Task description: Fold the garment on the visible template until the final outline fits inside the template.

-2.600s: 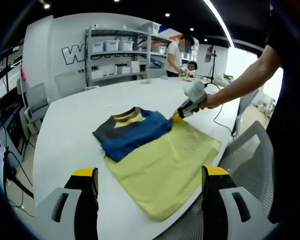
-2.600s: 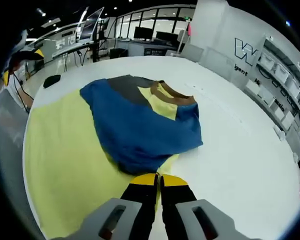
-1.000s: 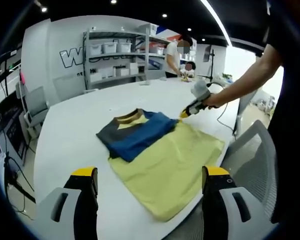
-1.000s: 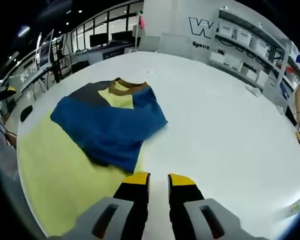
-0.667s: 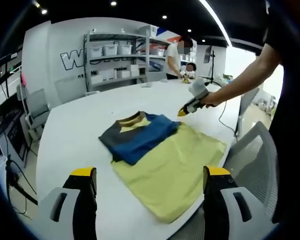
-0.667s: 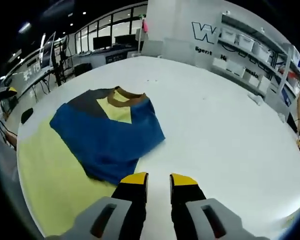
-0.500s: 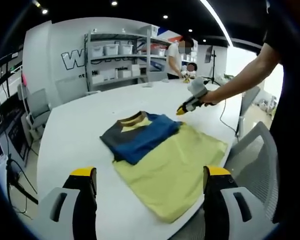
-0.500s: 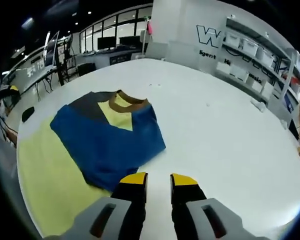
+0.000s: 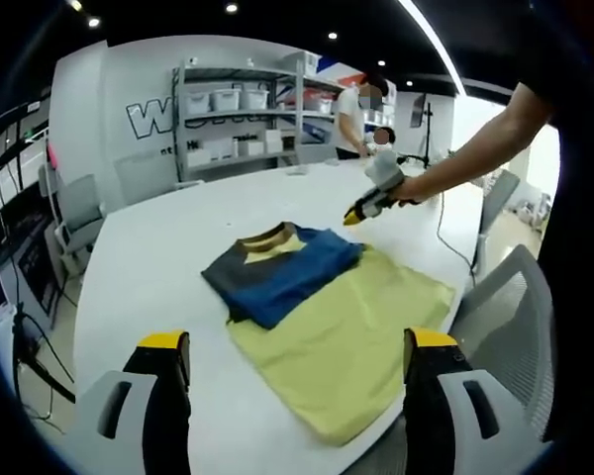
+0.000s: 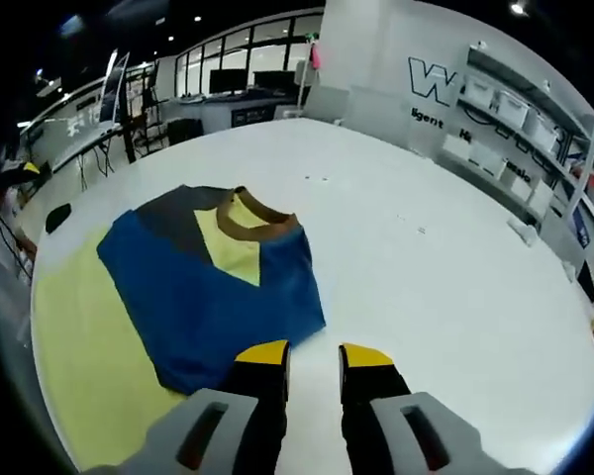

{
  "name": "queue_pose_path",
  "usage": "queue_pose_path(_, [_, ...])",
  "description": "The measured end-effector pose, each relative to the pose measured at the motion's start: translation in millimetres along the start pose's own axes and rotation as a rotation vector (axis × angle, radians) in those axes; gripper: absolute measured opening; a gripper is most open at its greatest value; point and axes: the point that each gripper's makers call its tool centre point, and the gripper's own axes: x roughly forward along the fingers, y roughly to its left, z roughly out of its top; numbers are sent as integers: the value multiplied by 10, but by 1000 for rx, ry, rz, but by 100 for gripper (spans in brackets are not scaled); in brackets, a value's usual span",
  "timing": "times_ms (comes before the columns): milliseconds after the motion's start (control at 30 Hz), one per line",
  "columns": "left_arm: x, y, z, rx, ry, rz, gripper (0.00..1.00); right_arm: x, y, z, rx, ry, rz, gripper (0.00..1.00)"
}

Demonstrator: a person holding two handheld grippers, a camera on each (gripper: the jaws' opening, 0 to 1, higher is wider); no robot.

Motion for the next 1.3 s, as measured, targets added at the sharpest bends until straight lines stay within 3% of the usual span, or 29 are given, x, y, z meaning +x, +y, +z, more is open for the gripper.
queue_pose_path(233, [18, 32, 13, 0, 1, 1, 87, 46, 53, 80, -56, -10, 50, 14])
queue_pose_path(767, [50, 39, -76, -8, 38, -3, 86, 226, 81, 108, -258, 33, 153, 10])
queue_pose_path(967, [42, 41, -69, -8, 44, -2, 86, 288, 105, 17, -369, 82, 199, 9])
queue_pose_path(1200, [47, 81, -63, -8, 51, 5, 85, 351, 78, 34, -505, 110, 244, 9])
queue_pose_path(1300, [48, 82, -70, -7, 58, 4, 85, 366, 91, 24, -595, 136, 273, 4])
